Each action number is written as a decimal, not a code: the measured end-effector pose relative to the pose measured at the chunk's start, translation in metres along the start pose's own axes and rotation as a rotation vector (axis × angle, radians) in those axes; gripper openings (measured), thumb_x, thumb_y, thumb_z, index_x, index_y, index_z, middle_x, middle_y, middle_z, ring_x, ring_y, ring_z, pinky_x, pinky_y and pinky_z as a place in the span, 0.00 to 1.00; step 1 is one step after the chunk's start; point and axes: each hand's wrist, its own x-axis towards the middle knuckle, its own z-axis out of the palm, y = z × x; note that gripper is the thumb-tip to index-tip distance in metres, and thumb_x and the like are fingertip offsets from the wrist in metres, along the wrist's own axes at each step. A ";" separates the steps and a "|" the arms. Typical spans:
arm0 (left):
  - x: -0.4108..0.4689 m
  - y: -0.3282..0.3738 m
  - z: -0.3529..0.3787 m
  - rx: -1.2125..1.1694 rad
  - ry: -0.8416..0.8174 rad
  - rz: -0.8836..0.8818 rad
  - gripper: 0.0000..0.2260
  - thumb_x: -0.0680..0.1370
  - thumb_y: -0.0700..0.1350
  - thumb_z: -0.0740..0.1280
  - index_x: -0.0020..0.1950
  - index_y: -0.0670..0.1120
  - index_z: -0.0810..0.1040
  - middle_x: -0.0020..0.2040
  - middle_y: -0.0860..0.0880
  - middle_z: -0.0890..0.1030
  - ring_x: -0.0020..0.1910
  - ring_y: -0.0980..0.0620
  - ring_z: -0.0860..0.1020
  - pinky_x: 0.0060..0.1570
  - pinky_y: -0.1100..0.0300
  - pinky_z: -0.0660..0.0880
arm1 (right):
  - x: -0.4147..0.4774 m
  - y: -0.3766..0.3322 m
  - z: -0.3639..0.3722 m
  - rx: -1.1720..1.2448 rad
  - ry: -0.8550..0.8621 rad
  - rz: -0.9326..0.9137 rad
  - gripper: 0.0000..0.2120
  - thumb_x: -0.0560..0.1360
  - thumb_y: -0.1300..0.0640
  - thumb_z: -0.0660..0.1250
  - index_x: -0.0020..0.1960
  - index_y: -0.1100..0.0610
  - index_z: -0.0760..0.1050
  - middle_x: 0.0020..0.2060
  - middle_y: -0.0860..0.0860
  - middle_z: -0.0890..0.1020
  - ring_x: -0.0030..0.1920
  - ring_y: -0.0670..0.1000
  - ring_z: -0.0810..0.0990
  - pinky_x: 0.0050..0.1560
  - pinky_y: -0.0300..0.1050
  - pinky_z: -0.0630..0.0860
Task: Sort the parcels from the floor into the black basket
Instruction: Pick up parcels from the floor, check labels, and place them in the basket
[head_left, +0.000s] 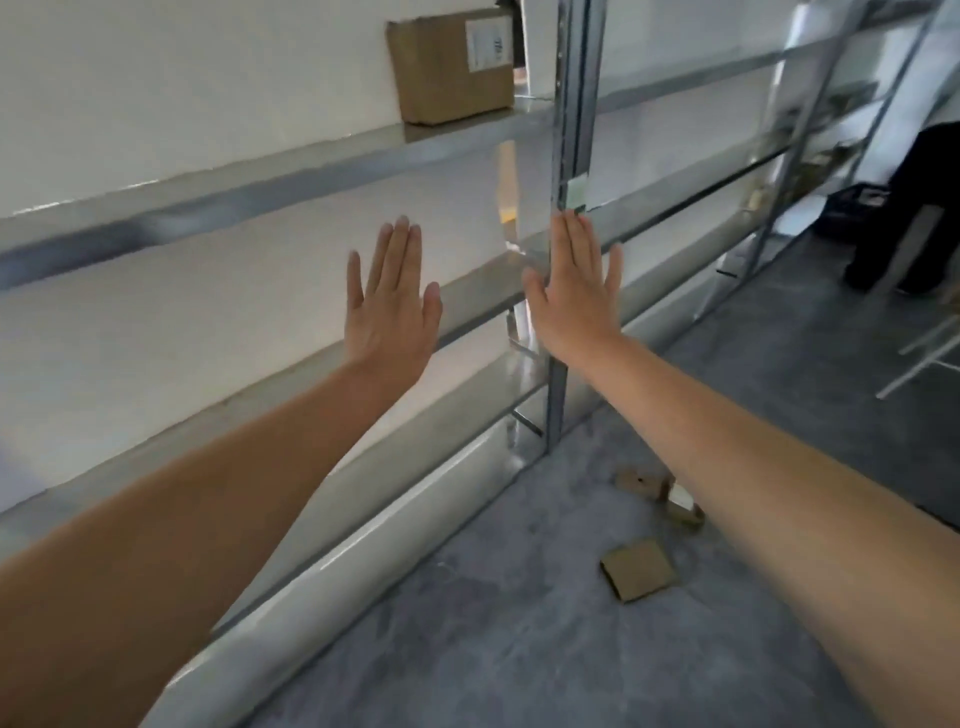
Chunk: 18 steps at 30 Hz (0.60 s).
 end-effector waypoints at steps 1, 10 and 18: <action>0.005 0.021 0.011 -0.019 -0.010 0.038 0.26 0.85 0.49 0.48 0.81 0.44 0.44 0.81 0.49 0.43 0.80 0.53 0.41 0.78 0.47 0.41 | -0.003 0.023 -0.005 -0.028 -0.005 0.047 0.31 0.83 0.47 0.49 0.80 0.58 0.42 0.80 0.51 0.46 0.79 0.50 0.42 0.76 0.58 0.36; 0.040 0.134 0.092 -0.187 -0.110 0.282 0.26 0.84 0.50 0.48 0.81 0.44 0.48 0.81 0.48 0.48 0.80 0.52 0.44 0.78 0.46 0.43 | -0.029 0.158 -0.021 -0.162 -0.032 0.328 0.30 0.84 0.48 0.49 0.81 0.58 0.43 0.80 0.52 0.46 0.79 0.50 0.41 0.77 0.58 0.37; 0.097 0.156 0.172 -0.317 -0.162 0.349 0.26 0.84 0.49 0.50 0.81 0.43 0.48 0.81 0.48 0.48 0.80 0.51 0.45 0.78 0.47 0.41 | -0.012 0.221 0.005 -0.263 -0.068 0.481 0.31 0.84 0.47 0.49 0.81 0.58 0.42 0.80 0.51 0.45 0.79 0.50 0.40 0.77 0.57 0.36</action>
